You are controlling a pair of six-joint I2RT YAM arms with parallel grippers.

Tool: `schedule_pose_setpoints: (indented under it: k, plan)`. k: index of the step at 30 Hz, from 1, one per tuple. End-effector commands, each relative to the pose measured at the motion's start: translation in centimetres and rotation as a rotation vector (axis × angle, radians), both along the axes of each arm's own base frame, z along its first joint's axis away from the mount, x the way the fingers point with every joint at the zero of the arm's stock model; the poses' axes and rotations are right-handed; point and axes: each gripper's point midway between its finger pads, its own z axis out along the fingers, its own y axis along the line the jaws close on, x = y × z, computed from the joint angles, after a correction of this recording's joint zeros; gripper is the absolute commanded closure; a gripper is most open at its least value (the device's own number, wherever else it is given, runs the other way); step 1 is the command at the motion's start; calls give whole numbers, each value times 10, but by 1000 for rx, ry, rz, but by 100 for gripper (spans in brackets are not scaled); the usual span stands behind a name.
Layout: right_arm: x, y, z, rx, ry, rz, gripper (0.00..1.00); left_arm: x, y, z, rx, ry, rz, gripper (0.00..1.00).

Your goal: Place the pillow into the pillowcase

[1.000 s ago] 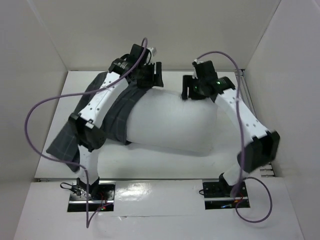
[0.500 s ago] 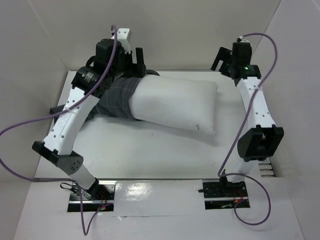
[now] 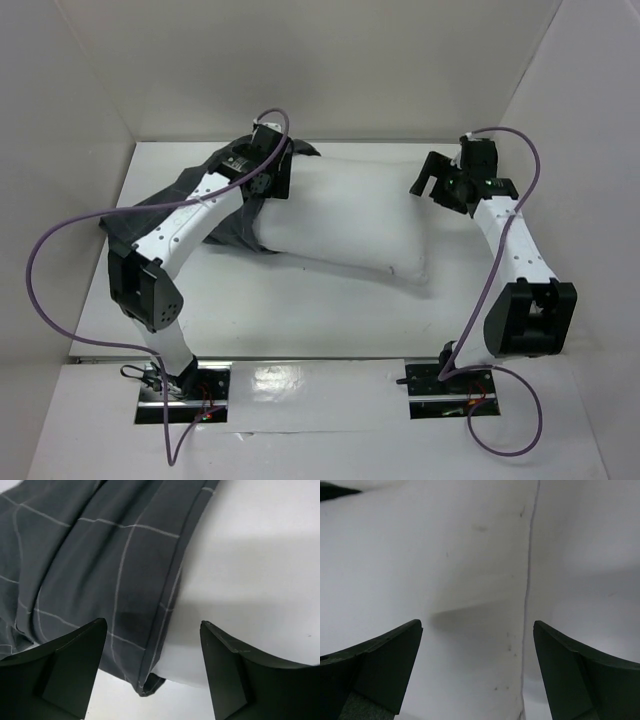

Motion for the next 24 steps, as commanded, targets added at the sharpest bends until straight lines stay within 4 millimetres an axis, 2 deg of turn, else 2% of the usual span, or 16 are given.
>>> schedule_pose_setpoints:
  k: [1, 5, 6, 8, 9, 12, 13, 14, 15, 17, 18, 20, 21, 22, 23, 24]
  plan:
    - [-19, 9, 6, 18, -27, 50, 1, 7, 10, 16, 16, -81, 72, 12]
    - [-29, 22, -26, 78, 44, 92, 1, 15, 21, 1, 8, -45, 102, 23]
    - [-30, 24, -25, 88, 45, 102, 1, 15, 18, -1, -19, -29, 85, 27]
    - [-29, 29, -38, 124, 75, 102, 1, 22, 17, -4, -29, -17, 74, 40]
    - [-29, 33, -41, 133, 75, 103, 1, 21, 17, -12, -17, 6, 74, 53]
    - [-27, 48, -51, 199, 63, 126, 1, 23, 11, -10, -27, 10, 38, 79]
    - [-27, 60, -53, 237, 57, 163, 1, 24, 7, -6, -47, 7, 23, 99]
    - [-31, 69, -63, 288, 68, 195, 4, 24, -4, -1, -69, 4, -17, 100]
    - [-28, 92, -49, 357, 3, 293, 9, 22, -16, 2, -120, 17, -63, 100]
    - [-27, 113, -38, 441, -35, 338, 31, 20, -46, 10, -166, 18, -166, 100]
    - [-25, 130, -28, 473, -76, 395, 64, 13, -71, 14, -238, 41, -253, 100]
    - [-22, 144, -14, 510, -102, 409, 93, 6, -117, 38, -332, 23, -405, 100]
    - [-18, 156, 3, 513, -146, 437, 100, -19, -164, 53, -440, 45, -557, 100]
    - [-17, 161, 15, 516, -169, 444, 100, -32, -191, 66, -524, 55, -639, 100]
    - [-14, 165, 25, 518, -195, 446, 100, -44, -218, 100, -612, 14, -738, 100]
    - [-12, 168, 56, 510, -269, 464, 100, -68, -256, 102, -671, 56, -846, 100]
